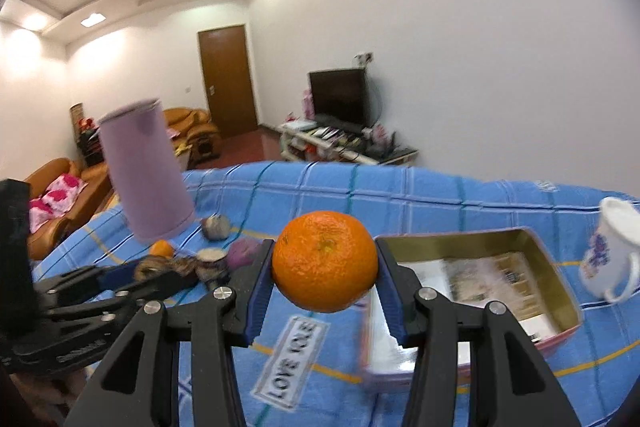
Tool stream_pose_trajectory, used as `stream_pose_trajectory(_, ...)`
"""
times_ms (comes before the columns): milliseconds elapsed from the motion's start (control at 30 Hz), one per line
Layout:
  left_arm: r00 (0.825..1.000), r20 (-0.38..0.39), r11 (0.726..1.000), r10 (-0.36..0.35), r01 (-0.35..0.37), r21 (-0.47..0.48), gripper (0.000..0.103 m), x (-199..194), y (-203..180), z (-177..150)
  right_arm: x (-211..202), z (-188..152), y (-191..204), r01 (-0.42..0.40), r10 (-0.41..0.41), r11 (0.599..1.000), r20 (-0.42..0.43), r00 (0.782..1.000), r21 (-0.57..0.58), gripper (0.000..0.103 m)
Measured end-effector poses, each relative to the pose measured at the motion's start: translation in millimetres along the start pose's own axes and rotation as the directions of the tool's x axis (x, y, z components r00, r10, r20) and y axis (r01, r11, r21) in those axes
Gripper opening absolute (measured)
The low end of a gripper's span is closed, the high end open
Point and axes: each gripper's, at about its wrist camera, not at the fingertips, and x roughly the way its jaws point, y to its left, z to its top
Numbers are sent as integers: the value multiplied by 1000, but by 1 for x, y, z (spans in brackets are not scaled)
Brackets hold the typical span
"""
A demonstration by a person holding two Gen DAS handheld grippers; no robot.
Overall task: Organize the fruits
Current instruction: 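Carry the orange and tuber into the pink tin and open both grippers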
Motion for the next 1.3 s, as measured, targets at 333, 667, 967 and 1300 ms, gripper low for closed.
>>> stream_pose_trajectory(333,998,-8,993,-59,59,99,42,31,-72,14,-1,-5,-80,198,-197,976,-24,980,87,50)
stream_pose_trajectory(667,993,-79,989,-89,98,115,42,88,-132,13,8,-17,-137,351,-342,932,-107,934,85,50)
stream_pose_trajectory(967,994,-84,988,-67,78,135,42,114,-148,9,19,-22,-141,368,-355,928,-162,921,62,50)
stream_pose_trajectory(1300,994,-104,992,-22,35,121,42,128,-139,3,35,-25,-136,360,-351,933,-202,914,11,50)
